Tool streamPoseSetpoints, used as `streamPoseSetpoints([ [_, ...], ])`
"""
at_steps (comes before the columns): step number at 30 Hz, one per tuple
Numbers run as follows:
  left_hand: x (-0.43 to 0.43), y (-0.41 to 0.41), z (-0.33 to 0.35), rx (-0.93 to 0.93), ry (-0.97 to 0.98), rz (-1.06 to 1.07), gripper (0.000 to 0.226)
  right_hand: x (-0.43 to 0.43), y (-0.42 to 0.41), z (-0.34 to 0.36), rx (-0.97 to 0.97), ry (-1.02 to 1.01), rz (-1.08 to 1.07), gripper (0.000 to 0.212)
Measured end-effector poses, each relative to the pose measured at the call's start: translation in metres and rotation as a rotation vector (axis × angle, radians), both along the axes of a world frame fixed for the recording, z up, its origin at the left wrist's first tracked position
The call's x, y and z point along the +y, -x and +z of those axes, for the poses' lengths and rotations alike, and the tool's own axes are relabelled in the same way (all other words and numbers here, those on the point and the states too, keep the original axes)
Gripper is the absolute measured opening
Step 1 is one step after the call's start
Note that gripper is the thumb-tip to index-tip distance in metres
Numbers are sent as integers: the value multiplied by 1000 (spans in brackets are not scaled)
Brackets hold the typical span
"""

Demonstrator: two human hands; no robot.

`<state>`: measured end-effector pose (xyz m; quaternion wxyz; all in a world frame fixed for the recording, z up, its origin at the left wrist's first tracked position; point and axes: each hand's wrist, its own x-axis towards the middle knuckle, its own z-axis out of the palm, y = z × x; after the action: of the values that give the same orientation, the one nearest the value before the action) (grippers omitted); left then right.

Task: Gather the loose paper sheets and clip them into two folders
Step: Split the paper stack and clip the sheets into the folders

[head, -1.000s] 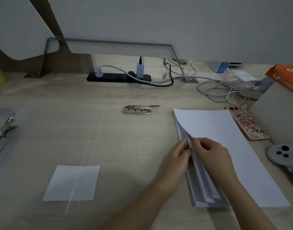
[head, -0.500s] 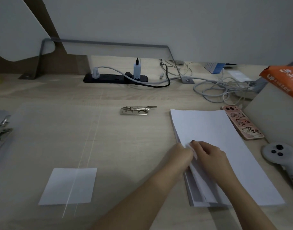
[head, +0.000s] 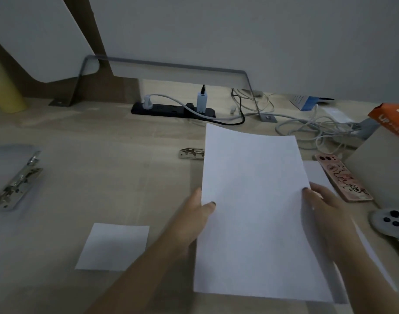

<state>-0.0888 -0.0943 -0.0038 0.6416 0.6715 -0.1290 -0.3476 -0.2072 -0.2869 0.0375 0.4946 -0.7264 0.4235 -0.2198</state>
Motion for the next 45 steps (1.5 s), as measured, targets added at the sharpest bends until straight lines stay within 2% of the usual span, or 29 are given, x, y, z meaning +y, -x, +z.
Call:
streamPoseSetpoints([
  [8, 63, -26, -15, -160, -234, 208, 21, 58, -46, -36, 71, -69, 146, 18],
  [12, 78, -32, -22, -110, -327, 194, 12, 71, -54, -54, 133, -116, 138, 22],
  [16, 86, -51, -25, -188, -418, 192, 27, 73, -55, -56, 137, -128, 101, 22],
  [21, 87, -63, -34, -243, -453, 188, 35, 75, -57, -56, 109, -128, 74, 24],
  [26, 89, -62, -36, -254, -397, 188, 32, 78, -55, -57, 63, -131, 59, 22],
  [29, 90, -62, -37, -234, -382, 201, 30, 76, -57, -57, 88, -120, 69, 21],
  [35, 85, -66, -40, -381, -551, 255, 26, 67, -69, -62, 199, -39, 84, 21],
  [40, 80, -64, -35, -434, -653, 296, 20, 66, -80, -67, 254, 65, 108, 24],
  [45, 77, -62, -31, -469, -732, 294, 28, 67, -82, -70, 302, 116, 131, 27],
])
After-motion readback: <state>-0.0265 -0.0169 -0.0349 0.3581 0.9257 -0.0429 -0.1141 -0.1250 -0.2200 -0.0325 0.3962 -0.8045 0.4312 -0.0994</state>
